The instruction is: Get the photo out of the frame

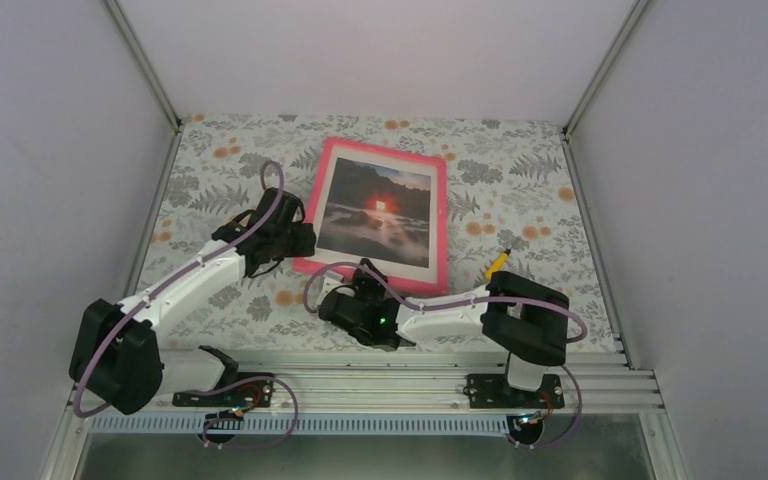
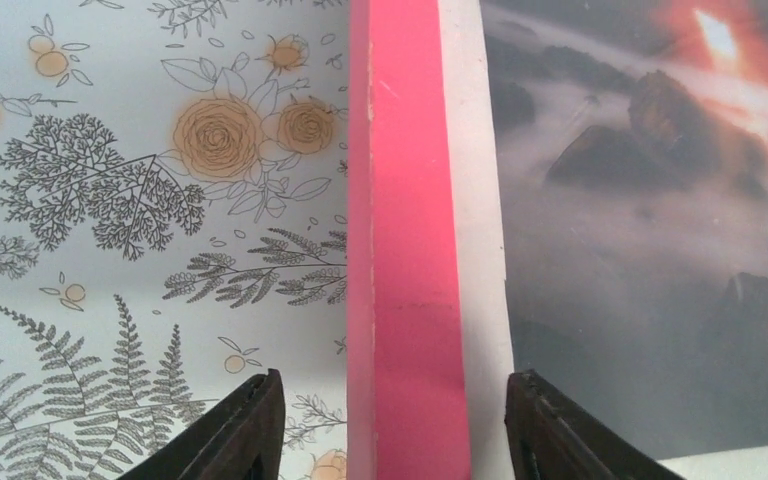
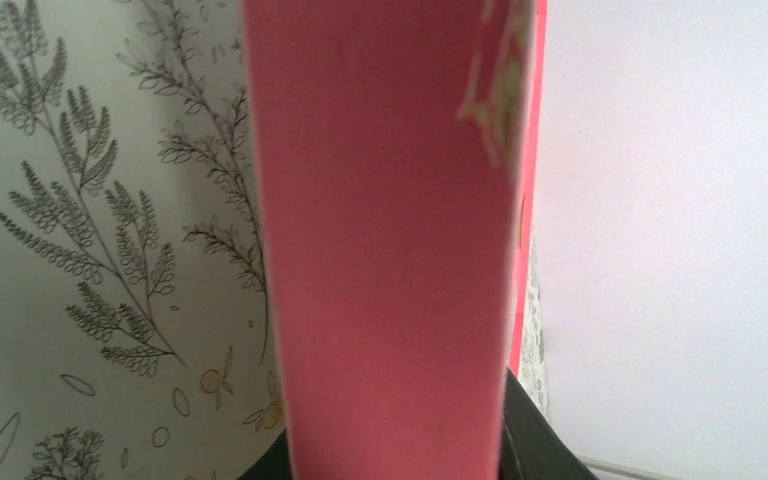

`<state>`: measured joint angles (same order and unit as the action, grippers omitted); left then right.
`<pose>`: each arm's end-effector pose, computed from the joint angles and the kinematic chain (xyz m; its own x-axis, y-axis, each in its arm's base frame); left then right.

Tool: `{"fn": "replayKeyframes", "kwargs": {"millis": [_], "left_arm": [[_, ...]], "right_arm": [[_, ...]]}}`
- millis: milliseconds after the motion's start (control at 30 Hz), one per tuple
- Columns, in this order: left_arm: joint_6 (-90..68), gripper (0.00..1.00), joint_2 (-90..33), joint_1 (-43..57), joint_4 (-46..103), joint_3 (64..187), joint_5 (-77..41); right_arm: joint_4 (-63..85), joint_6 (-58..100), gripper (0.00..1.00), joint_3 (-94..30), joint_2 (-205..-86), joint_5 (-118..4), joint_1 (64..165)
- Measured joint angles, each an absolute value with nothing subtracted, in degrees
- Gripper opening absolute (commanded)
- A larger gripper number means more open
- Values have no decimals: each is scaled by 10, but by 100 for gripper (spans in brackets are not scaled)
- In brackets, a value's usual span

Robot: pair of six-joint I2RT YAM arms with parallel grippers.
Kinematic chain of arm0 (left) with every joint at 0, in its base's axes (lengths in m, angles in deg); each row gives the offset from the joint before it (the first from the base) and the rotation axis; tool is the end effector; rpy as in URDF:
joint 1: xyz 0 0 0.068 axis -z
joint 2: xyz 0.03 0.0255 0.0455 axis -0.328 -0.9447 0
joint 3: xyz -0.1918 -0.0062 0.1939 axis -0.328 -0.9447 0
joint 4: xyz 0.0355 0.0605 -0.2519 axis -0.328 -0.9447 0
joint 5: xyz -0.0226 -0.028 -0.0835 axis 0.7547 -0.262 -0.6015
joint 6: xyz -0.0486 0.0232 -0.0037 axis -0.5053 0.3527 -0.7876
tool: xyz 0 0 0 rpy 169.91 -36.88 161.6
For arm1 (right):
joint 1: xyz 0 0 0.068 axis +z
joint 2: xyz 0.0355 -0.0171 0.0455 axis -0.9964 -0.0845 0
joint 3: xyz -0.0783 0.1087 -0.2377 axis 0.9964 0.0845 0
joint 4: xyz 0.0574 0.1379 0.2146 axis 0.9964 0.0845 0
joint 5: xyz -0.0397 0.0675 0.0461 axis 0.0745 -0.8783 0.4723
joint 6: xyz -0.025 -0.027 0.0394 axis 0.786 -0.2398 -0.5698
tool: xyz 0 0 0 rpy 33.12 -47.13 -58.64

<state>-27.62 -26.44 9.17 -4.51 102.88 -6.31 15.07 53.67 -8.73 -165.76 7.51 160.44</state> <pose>0.2271 -0.1199 0.2313 -0.8459 -0.0805 -0.5272 0.0502 0.9721 -0.2290 0.1136 0.3152 0.1510 -0.0129 -0.9715 -0.2368 -0.4473 0.2174 -0.8675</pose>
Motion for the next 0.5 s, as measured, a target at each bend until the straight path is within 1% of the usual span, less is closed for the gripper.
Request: {"fn": "replayKeyframes", "kwargs": {"millis": [133,200,367,467,500], "left_arm": [[-284,72,-232,81,-44,1030,-73],[-288,80,-209,72,-45,1030,-76],[-304,94,-117,54,-49,1036,-74],[-313,100,-69,51,-53,1053,-66],[-316,100,-57,51,-53,1057,-64]], "right_arm": [[140,546,4,-79,-1634,75,1604],[133,555,4,-73,-1619,75,1604],[107,577,4,-59,-1571,72,1604],[84,589,4,-50,-1543,70,1604],[78,593,4,-49,-1536,68,1603]]}}
